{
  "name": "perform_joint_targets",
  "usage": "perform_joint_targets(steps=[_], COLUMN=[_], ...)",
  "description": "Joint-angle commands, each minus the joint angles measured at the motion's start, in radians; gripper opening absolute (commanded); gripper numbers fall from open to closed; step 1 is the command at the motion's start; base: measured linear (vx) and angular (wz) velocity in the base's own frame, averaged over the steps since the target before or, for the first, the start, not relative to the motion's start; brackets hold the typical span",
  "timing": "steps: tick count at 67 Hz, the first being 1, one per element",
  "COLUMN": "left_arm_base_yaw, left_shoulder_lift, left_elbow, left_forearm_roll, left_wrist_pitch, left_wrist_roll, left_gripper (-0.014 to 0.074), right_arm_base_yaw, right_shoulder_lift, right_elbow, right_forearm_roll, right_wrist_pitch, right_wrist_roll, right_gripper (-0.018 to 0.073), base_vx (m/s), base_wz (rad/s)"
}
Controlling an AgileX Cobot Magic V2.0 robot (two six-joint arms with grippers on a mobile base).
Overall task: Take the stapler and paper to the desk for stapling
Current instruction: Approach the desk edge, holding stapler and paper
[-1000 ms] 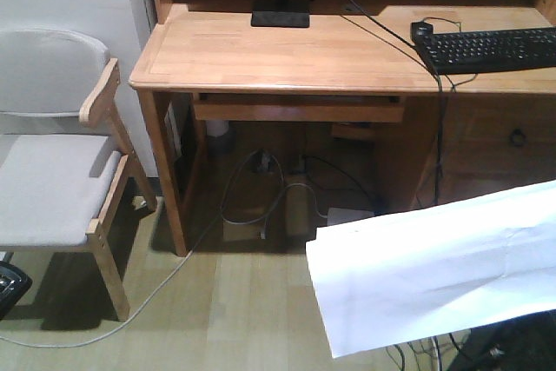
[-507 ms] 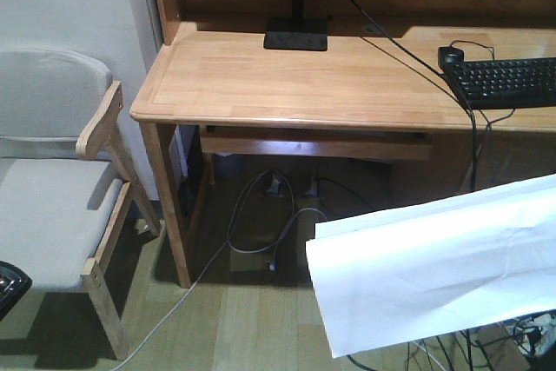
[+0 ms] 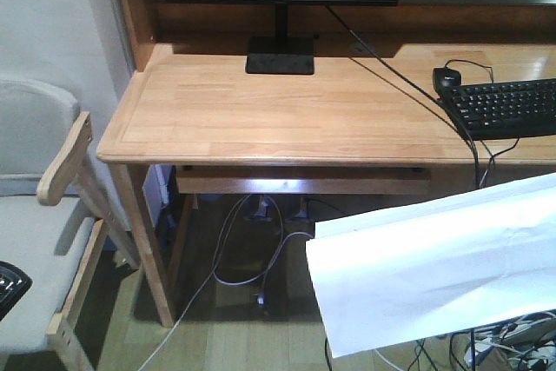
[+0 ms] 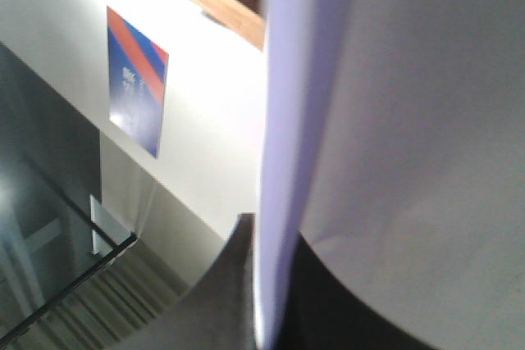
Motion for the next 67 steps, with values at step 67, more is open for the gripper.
perform_joint_targets(steps=[67], left_arm_base_yaw=[-0.005], left_shoulder_lift=[0.008], left_elbow=[-0.029], left_forearm_roll=[0.003], left_wrist_pitch=[-0.106], left_wrist_roll=[-0.001], left_gripper=[-0.0007], right_arm_base_yaw=[0.002], right_shoulder_lift=[0.007], right_elbow=[-0.029], right_forearm_roll=[0.009], right_wrist_pitch=[-0.058], right_wrist_roll=[-0.006], right_gripper=[-0.0006], base_vx=[0.16], base_wz=[-0.04])
